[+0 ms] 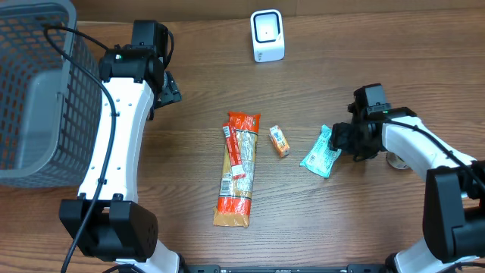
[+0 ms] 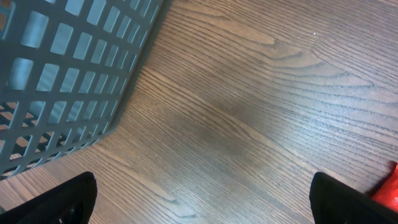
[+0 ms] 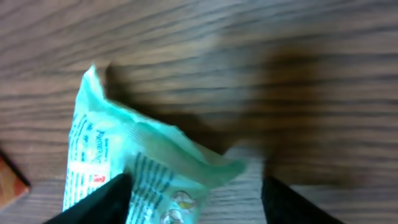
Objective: Scan the item barcode
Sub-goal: 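Release the jar and move the right gripper onto the teal wipes, then grasp the teal wipes pack with the right gripper and lift it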
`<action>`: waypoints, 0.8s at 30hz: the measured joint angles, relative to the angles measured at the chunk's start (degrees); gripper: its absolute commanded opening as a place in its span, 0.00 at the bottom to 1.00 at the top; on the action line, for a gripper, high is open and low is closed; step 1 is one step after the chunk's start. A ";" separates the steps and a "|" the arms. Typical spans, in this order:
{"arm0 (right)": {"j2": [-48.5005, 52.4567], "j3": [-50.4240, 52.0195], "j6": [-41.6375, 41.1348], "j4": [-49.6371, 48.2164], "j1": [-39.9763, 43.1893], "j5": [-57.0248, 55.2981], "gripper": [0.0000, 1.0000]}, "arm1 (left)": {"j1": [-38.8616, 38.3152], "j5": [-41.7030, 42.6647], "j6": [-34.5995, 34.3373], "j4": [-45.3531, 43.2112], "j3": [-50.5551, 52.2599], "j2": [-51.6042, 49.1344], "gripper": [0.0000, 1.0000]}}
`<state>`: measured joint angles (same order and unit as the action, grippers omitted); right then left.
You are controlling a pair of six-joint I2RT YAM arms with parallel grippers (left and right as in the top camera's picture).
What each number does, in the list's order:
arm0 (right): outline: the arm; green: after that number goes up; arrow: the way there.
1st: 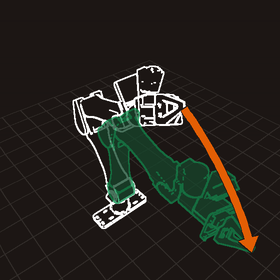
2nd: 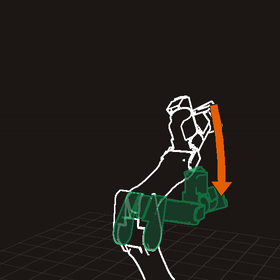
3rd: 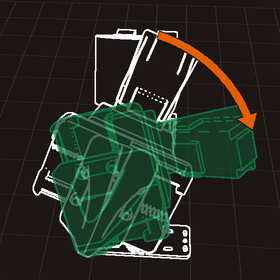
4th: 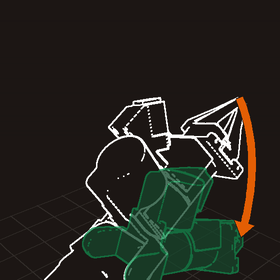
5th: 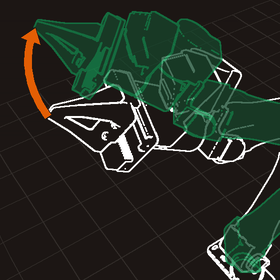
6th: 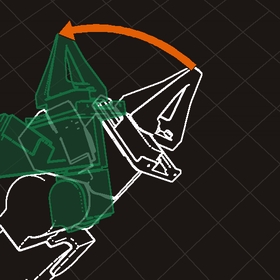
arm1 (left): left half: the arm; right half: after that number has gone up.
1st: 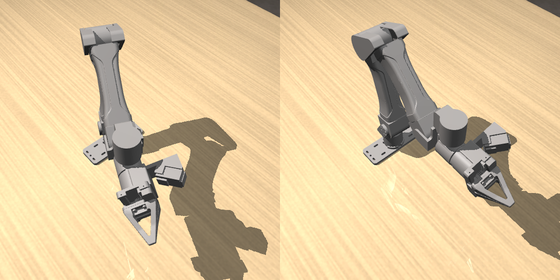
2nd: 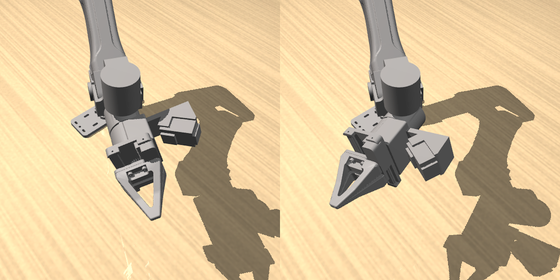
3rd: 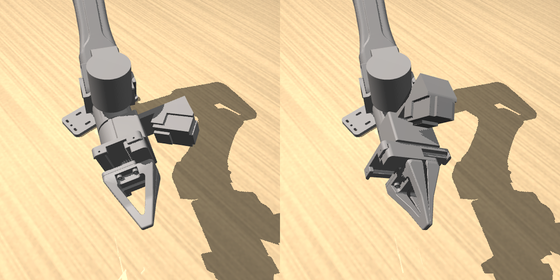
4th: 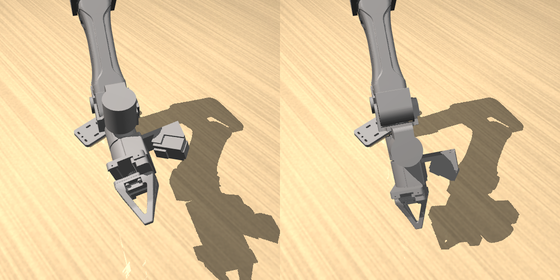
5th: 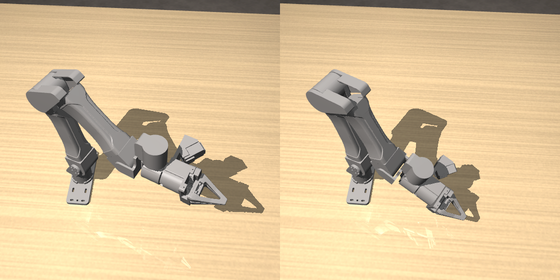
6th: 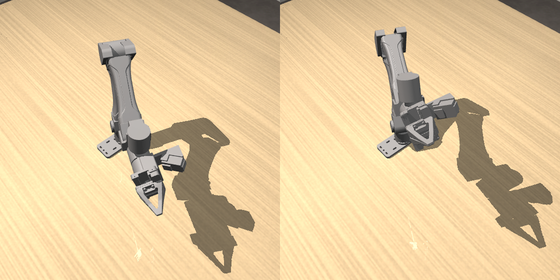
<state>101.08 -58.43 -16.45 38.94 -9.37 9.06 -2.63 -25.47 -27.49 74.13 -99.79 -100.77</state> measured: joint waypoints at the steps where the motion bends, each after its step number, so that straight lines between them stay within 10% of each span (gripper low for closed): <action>1: -0.04 -0.07 0.09 0.15 0.00 -0.09 0.76 | 0.00 0.00 0.00 0.00 0.00 0.00 1.00; 15: -0.04 -0.11 2.38 -1.86 -0.07 0.70 0.80 | 0.00 0.00 0.00 0.00 0.00 0.00 1.00; 24: 1.05 -0.07 2.89 -1.92 -0.39 2.14 0.15 | 0.00 0.00 0.00 0.00 0.00 0.00 1.00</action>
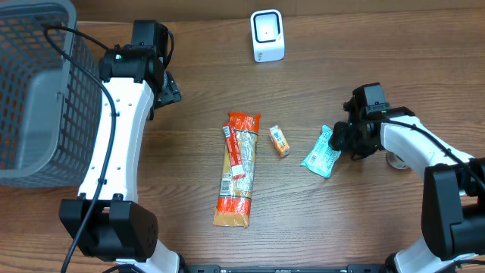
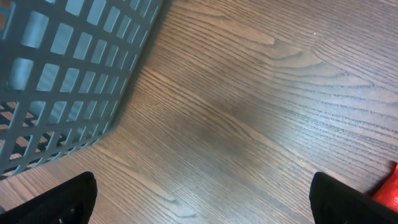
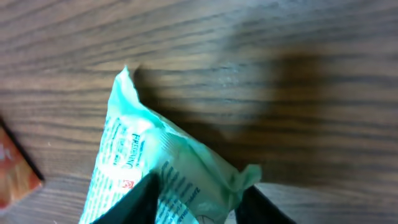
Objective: Scan the item barcode
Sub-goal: 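Grasp the teal wipes pack with the right gripper and lift it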
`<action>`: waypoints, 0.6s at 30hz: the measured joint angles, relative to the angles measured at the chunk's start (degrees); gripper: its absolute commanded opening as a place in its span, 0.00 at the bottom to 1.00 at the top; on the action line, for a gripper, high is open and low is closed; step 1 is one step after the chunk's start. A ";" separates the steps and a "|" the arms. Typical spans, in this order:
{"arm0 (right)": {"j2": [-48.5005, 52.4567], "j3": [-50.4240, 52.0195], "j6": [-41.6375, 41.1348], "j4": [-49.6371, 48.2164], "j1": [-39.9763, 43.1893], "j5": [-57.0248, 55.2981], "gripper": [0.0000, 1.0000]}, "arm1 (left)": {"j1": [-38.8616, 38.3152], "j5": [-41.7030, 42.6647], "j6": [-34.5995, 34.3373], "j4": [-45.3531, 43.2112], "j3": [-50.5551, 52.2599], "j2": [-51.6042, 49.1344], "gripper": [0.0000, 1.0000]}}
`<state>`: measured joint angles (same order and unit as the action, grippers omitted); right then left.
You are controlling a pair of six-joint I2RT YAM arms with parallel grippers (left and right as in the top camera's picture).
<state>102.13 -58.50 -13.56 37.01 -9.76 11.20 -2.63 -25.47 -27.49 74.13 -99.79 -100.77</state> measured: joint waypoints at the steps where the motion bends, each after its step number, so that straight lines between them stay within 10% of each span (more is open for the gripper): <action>1: 0.00 -0.04 0.11 0.00 0.00 0.17 0.07 | 0.00 0.00 0.00 0.00 0.00 0.00 1.00; 18: -13.20 -6.03 2.69 7.26 3.76 -0.57 0.04 | 0.00 0.00 0.00 0.00 0.00 0.00 1.00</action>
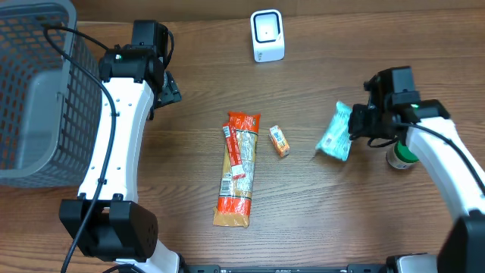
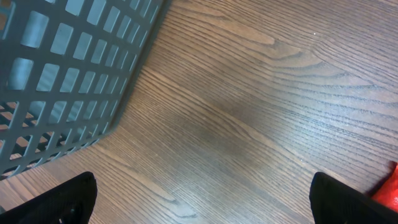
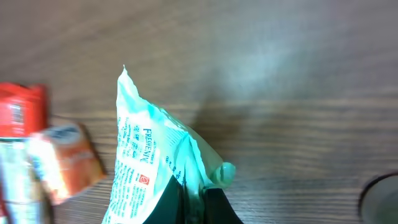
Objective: Scan the item barcode
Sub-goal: 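Grasp the teal wipes pack with the right gripper and lift it, then hold the teal wipes pack in front of the white scanner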
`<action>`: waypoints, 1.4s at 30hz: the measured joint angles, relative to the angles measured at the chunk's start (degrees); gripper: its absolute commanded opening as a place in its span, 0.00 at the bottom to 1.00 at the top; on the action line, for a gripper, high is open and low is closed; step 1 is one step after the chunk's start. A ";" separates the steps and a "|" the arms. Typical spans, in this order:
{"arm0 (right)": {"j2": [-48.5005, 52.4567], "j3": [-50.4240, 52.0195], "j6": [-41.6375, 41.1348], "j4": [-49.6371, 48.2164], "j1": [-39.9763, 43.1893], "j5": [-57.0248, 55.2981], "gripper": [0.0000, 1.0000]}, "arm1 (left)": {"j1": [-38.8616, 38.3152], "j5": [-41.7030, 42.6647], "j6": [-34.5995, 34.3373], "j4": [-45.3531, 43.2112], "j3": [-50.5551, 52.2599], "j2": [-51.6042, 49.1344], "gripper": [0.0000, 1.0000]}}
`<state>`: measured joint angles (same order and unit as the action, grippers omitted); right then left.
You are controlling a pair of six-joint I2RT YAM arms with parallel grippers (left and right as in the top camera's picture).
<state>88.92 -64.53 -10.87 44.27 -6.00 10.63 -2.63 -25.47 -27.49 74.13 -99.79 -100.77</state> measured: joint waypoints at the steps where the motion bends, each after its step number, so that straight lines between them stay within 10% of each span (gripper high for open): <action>1: -0.90 -0.15 0.07 -0.13 0.00 0.15 0.04 | 0.00 0.00 0.00 0.00 0.00 0.00 1.00; 14: -1.62 -5.55 4.33 5.22 -0.02 6.78 0.03 | -0.26 0.00 0.00 0.00 0.00 0.00 1.00; 29: 10.64 -58.34 3.26 36.37 -5.38 -5.92 0.04 | -0.37 0.00 0.00 0.00 0.00 0.00 1.00; 42: 20.31 -58.95 9.57 10.34 -22.73 -33.88 0.04 | -0.37 0.00 0.00 0.00 0.00 0.00 1.00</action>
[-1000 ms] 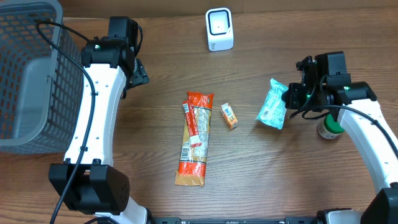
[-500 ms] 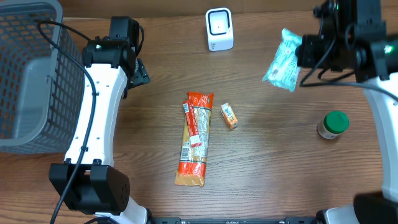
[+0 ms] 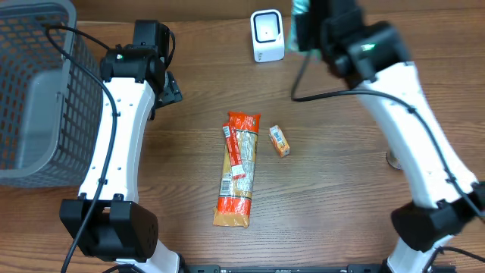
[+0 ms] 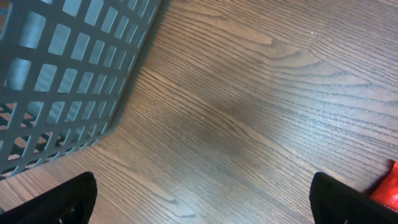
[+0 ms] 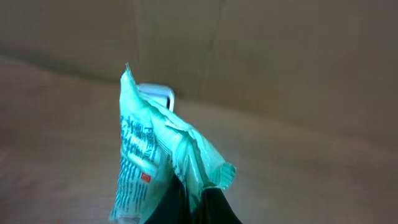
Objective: Scan the item barcode
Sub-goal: 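Hold the teal wipes pack in front of the white scanner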
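My right gripper (image 5: pixel 194 202) is shut on a teal snack packet (image 5: pixel 155 155), held up in the air near the white barcode scanner (image 3: pixel 267 35) at the table's back. In the right wrist view the scanner (image 5: pixel 155 93) shows just behind the packet's top. From overhead only a sliver of the packet (image 3: pixel 300 7) peeks out beside the right arm at the top edge. My left gripper (image 4: pixel 199 202) is open over bare wood beside the basket, holding nothing.
A grey mesh basket (image 3: pixel 34 91) fills the left side. A long red-orange packet (image 3: pixel 236 168) and a small orange packet (image 3: pixel 280 141) lie mid-table. A small round thing (image 3: pixel 393 159) sits on the wood at the right, mostly hidden by the right arm.
The right arm has gone from the table's right side to the back, beside the scanner, with the teal packet in its gripper. The left arm has not moved.
The right gripper stood open around the teal packet lying on the table, then narrower around it. Then it was shut on the packet and lifted clear of the wood. Now it holds the packet up by the scanner. The left arm stayed still throughout.
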`<action>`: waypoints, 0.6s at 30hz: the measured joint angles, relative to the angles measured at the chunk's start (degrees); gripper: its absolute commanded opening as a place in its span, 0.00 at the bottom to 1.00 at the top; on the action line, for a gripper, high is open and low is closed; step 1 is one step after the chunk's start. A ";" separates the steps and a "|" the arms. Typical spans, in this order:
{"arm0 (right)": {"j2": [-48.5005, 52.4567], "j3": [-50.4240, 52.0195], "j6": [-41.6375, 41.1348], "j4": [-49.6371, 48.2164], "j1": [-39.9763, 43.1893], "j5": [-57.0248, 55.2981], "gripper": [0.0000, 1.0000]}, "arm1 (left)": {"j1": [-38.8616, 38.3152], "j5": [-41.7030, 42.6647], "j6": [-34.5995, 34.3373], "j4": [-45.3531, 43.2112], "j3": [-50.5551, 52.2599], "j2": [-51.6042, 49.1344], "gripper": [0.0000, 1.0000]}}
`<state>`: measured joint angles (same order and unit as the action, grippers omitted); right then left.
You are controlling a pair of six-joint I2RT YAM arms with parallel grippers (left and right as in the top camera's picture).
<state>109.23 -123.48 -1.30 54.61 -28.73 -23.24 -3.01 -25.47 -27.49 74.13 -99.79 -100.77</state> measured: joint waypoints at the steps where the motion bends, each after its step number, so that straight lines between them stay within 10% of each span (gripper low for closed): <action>1: 1.11 0.11 1.81 -2.91 -1.22 -2.56 0.04 | 0.00 0.00 0.00 -0.02 0.00 0.00 1.00; 18: 28.76 0.87 34.71 -56.22 -7.72 -30.56 0.04 | 0.00 0.00 0.02 -0.02 0.00 0.00 1.00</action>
<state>137.99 -122.61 33.41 -1.61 -36.45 -53.80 -3.01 -25.47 -27.46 74.11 -99.79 -100.77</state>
